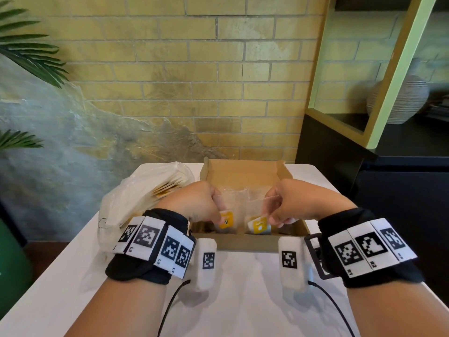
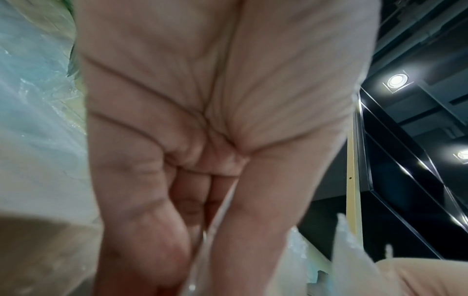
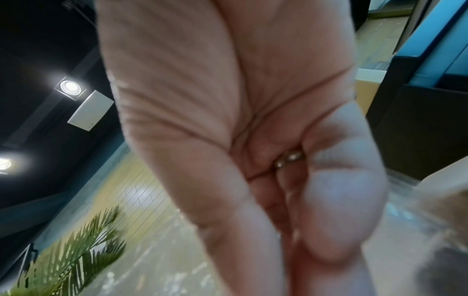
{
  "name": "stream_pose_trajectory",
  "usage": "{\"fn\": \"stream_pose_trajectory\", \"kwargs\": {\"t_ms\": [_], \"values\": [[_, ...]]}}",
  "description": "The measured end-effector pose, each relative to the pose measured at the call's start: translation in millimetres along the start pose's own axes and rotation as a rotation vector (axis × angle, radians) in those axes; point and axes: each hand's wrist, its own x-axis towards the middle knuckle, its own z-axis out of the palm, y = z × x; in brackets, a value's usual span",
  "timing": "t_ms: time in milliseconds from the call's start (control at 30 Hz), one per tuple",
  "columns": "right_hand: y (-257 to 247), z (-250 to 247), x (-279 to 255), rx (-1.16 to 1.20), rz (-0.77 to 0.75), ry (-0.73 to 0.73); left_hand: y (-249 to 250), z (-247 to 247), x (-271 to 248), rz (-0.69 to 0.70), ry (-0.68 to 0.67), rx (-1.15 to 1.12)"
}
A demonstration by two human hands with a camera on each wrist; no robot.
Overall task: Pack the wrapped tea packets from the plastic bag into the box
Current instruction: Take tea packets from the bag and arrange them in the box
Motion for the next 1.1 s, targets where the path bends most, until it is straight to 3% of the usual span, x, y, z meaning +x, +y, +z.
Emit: {"fn": "stream_pose_trajectory", "kwargs": {"t_ms": [133,367,700,867,1000,1100], "values": [[0.6,1.1,1.3,0.013,0.001,0.012,1.6,1.9,-0.7,-0.009,0.009,0.021],[0.3,-2.8,-1.8,0.121,-0.107,0.159,1.3,-3.1,1.1,0.038,0.123,-0.152],[-10.0,-4.5,-4.4,-0.109,-0.251,0.403,1.9,-8.6,4.2,0.244,0.356,-0.412],[-11.8,3.8,1.0,-0.370,-0.217,0.313,3.6,-8.6,1.9,0.287,0.360,-0.286],[-8.6,12.5,4.0,-0.398,-0.093,0.180,3.1,-7.3,1.7,0.271,0.269,-0.147],[-7.2,11.1,2.5,-0.403,-0.074,0.174,2.8,-8.0,2.3,0.267,0.273,-0.135]]}}
